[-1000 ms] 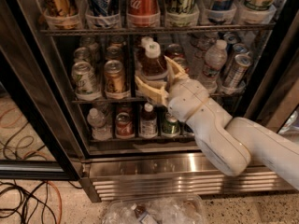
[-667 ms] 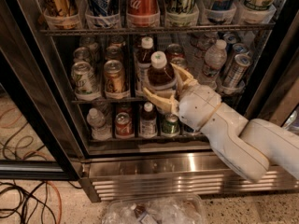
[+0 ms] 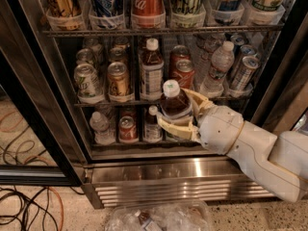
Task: Pick blue plastic bottle from middle shelf of fridge
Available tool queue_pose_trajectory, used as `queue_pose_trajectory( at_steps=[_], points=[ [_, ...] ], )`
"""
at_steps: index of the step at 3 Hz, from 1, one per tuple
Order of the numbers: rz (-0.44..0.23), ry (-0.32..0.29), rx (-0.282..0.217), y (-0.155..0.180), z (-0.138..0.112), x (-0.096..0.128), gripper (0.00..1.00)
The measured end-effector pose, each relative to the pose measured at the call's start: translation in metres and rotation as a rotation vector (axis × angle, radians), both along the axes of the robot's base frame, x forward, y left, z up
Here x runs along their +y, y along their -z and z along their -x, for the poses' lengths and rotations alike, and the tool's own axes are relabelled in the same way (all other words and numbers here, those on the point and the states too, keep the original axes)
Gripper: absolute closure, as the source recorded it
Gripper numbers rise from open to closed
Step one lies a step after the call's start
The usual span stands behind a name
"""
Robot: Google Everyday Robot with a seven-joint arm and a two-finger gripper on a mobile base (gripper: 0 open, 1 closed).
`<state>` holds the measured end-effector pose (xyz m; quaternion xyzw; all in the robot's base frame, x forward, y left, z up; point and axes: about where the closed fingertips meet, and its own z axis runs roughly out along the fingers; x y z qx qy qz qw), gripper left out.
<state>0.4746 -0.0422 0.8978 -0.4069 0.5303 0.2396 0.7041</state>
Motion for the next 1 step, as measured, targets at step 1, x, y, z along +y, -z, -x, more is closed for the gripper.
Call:
queue_pose_trajectory(
  at_steps=[1],
  points=[
    [0.003, -0.008, 0.006, 0.0015, 0.0016, 0.0005, 1.00]
  ],
)
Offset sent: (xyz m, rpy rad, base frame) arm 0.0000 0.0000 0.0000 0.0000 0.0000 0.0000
